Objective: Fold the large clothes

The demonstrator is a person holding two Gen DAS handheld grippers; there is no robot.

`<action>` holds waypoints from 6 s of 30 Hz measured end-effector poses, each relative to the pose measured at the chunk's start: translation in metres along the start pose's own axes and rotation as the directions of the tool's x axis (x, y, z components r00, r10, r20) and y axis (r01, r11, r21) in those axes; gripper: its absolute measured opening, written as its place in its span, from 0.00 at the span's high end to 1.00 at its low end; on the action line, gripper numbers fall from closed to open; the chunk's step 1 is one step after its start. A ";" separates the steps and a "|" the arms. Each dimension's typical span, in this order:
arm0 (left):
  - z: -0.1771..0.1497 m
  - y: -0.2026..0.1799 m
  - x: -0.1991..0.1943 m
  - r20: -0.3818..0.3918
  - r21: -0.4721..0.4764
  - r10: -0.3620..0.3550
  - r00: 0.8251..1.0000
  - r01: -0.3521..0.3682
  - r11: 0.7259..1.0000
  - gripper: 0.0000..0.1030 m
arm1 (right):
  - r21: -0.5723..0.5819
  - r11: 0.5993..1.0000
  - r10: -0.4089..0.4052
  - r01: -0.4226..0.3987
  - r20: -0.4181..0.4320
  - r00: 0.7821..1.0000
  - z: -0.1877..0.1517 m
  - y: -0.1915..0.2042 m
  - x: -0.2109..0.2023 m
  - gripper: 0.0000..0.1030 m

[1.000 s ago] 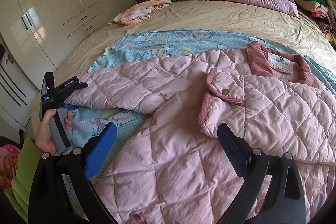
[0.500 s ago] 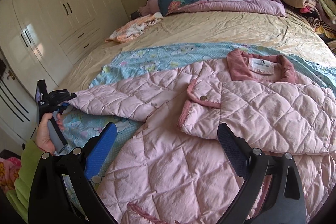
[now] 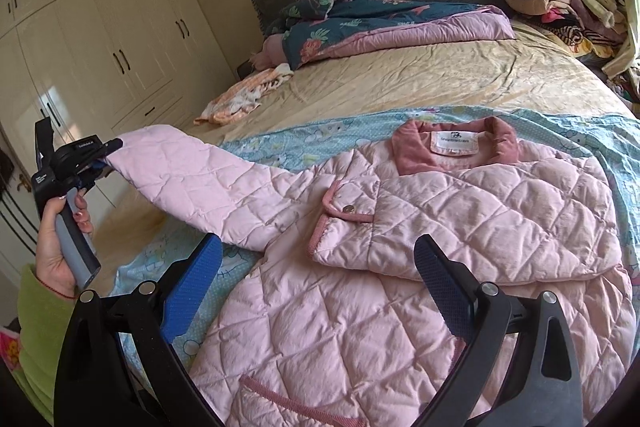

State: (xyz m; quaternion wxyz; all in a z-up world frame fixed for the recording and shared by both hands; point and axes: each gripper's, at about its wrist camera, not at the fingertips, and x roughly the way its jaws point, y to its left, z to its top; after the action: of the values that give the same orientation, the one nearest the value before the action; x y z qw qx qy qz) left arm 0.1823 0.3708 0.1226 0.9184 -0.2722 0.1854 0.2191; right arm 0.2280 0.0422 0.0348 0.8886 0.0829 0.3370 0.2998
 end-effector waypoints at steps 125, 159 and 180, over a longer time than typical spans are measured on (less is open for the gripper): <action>-0.186 -0.146 0.110 -0.487 0.423 -0.045 0.872 0.281 0.862 0.09 | 0.032 0.956 -0.291 0.291 0.008 0.957 0.020 -0.199 0.006 0.81; -0.251 -0.156 0.177 -0.589 0.434 0.008 0.808 0.308 0.846 0.08 | 0.002 0.932 -0.363 0.364 -0.065 0.930 0.006 -0.191 0.036 0.36; -0.231 -0.149 0.143 -0.591 0.373 -0.044 0.805 0.321 0.871 0.08 | 0.004 0.955 -0.288 0.297 -0.239 0.927 -0.022 -0.176 0.095 0.19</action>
State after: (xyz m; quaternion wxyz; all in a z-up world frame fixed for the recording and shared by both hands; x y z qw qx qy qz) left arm 0.3258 0.1667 -0.0617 0.8763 -0.1186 0.4668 -0.0132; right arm 0.3540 -0.0446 -0.0955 0.8751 0.0132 0.4548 0.1650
